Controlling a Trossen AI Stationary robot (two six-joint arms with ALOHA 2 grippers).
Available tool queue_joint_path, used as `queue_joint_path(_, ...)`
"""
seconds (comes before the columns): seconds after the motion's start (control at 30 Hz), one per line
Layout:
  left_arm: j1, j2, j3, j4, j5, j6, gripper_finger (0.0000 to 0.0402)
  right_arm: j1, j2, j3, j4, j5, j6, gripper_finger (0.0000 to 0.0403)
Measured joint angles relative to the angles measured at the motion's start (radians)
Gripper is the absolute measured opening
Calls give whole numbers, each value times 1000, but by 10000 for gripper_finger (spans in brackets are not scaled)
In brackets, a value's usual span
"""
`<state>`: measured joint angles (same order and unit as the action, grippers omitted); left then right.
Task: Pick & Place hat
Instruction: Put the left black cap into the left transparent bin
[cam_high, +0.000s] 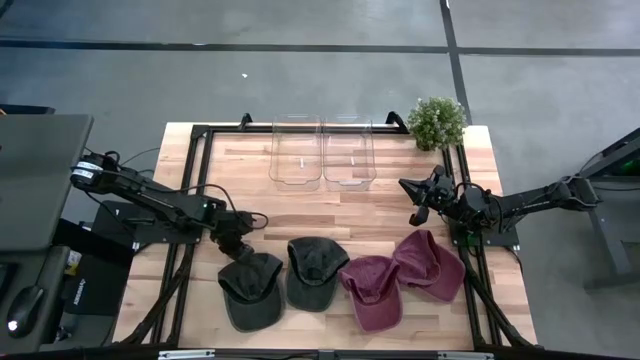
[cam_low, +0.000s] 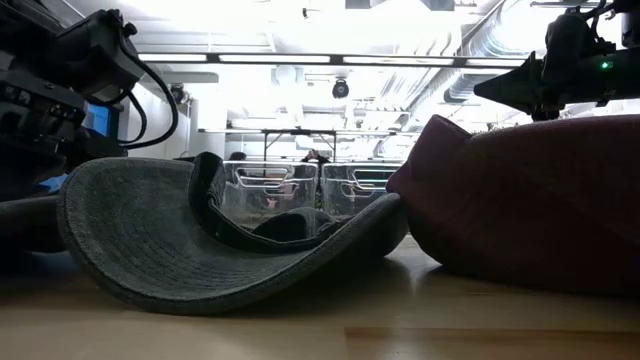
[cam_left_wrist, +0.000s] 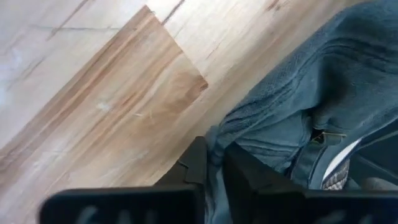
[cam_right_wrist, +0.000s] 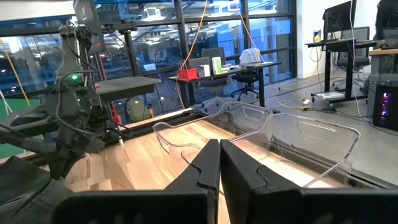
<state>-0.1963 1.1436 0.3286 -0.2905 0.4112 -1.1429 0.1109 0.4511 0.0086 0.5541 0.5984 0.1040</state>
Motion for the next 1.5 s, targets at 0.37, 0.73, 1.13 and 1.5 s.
queue_joint_path(0.37,-1,-39,-2,-1,4,-3,2,0,0,0,0,0,0,5)
queue_joint_path(0.73,-1,-171,26,-81,46,-30,1,0,0,0,0,0,0,9)
queue_joint_path(1.13,-1,-254,259,-455,-112,35,0,0,0,0,0,0,0,7)
queue_joint_path(1.5,-1,-241,445,-659,-223,85,0,0,0,0,0,0,0,8)
